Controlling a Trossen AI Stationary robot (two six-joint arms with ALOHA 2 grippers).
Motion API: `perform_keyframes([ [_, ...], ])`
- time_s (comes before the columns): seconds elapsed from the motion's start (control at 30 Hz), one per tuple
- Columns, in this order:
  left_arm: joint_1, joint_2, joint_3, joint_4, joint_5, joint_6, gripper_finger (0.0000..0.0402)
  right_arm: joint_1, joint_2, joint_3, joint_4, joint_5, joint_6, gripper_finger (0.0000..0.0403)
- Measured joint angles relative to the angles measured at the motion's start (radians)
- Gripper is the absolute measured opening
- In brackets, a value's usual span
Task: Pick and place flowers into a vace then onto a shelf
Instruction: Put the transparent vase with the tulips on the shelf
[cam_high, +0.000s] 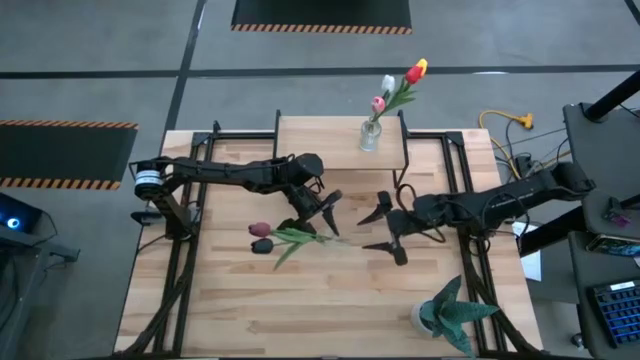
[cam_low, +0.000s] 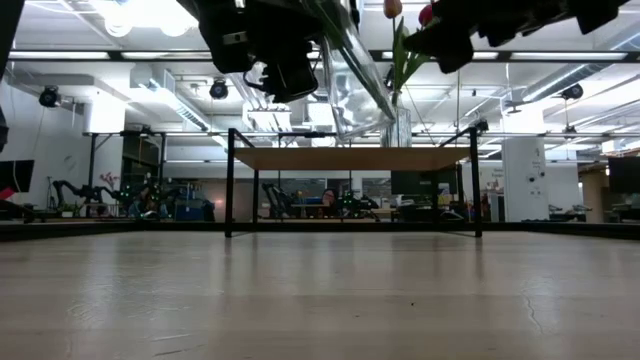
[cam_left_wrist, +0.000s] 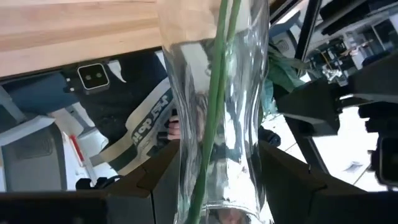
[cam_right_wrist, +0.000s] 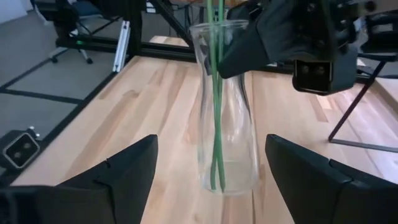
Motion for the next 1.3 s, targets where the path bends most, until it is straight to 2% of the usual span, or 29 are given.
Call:
perform_keyframes([
  [0.37, 0.005, 0.0, 0.0, 0.022, -0.001, -0.008, 0.0171, 0.0, 0.16, 0.03, 0.167, 0.049, -0.006, 0.0275],
  [0.6, 0.011, 0.0, 0.0, 0.056, -0.043, -0.018, 0.0171, 0.011, 0.226, 0.081, 0.168, 0.063, -0.027, 0.0274],
  [0.77, 0.013, 0.003, 0.0, 0.065, -0.058, -0.015, 0.0171, 0.021, 0.27, 0.113, 0.165, 0.158, -0.063, 0.0274],
  [0.87, 0.018, 0.003, 0.0, 0.084, -0.057, -0.012, 0.0171, 0.021, 0.288, 0.124, 0.166, 0.18, -0.082, 0.0274],
  [1.3, 0.02, 0.003, -0.002, 0.147, -0.05, -0.053, 0.0171, 0.02, 0.346, 0.161, 0.161, 0.186, -0.029, 0.025],
])
